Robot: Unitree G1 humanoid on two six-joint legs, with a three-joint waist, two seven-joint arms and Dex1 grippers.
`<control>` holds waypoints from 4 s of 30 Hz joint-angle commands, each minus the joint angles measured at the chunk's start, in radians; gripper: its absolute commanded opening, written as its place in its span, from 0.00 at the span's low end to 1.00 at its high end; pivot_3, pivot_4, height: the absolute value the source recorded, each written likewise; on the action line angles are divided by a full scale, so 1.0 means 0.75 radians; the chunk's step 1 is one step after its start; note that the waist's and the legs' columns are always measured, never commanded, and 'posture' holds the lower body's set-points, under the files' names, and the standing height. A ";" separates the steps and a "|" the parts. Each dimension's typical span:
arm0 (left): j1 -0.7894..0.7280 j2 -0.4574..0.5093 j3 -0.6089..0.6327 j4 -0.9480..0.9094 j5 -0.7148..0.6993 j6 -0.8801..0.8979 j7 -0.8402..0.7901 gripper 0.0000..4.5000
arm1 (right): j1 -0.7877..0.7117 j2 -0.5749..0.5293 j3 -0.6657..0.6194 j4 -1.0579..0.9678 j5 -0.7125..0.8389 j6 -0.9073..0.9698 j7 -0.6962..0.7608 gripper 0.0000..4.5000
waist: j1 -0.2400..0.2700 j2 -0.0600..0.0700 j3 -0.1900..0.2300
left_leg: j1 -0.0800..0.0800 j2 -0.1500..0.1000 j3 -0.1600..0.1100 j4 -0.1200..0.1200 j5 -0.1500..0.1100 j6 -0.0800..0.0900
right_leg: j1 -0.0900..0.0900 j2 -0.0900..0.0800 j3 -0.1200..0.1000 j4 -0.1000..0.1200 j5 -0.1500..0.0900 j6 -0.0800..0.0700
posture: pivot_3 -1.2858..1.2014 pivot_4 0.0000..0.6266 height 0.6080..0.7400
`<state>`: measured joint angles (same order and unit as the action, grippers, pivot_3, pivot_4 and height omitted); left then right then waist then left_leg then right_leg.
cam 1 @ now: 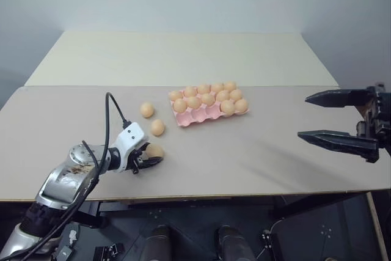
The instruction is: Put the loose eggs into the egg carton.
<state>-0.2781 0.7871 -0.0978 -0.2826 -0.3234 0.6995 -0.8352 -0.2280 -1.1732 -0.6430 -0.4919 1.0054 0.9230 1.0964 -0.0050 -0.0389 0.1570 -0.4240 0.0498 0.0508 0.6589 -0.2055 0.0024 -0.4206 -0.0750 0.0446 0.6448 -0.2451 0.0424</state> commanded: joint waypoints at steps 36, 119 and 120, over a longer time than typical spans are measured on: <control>-1.281 -0.865 -0.255 1.777 0.544 -0.956 0.049 0.52 | 0.129 0.193 0.059 -0.336 0.223 -0.004 -0.767 1.00 | 0.021 -0.002 0.001 | -0.009 -0.005 -0.007 0.003 0.000 0.001 | -0.001 -0.001 -0.002 -0.004 0.003 0.006 | 0.52 0.24 1.00; 0.255 0.002 0.845 -0.646 -0.295 0.544 0.158 1.00 | 0.171 0.076 -0.031 -0.099 0.316 -0.081 -0.248 1.00 | 0.003 -0.001 0.001 | 0.012 -0.001 -0.005 0.004 0.000 0.001 | 0.017 0.000 -0.002 -0.003 -0.002 0.002 | 0.52 0.24 1.00; 0.252 0.003 0.838 -0.644 -0.299 0.543 0.172 1.00 | 0.167 0.075 -0.027 -0.097 0.313 -0.081 -0.244 1.00 | 0.003 -0.001 0.001 | 0.012 0.000 -0.005 0.004 0.000 0.001 | 0.017 0.000 -0.002 -0.003 -0.003 0.001 | 0.52 0.24 1.00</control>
<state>-0.0809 0.7767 0.5164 -0.7343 -0.5348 1.1017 -0.7277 -0.0848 -1.1018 -0.6453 -0.5617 1.2382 0.8783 0.8973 -0.0025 -0.0400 0.1574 -0.4151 0.0496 0.0467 0.6622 -0.2053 0.0030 -0.4075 -0.0748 0.0428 0.6427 -0.2469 0.0430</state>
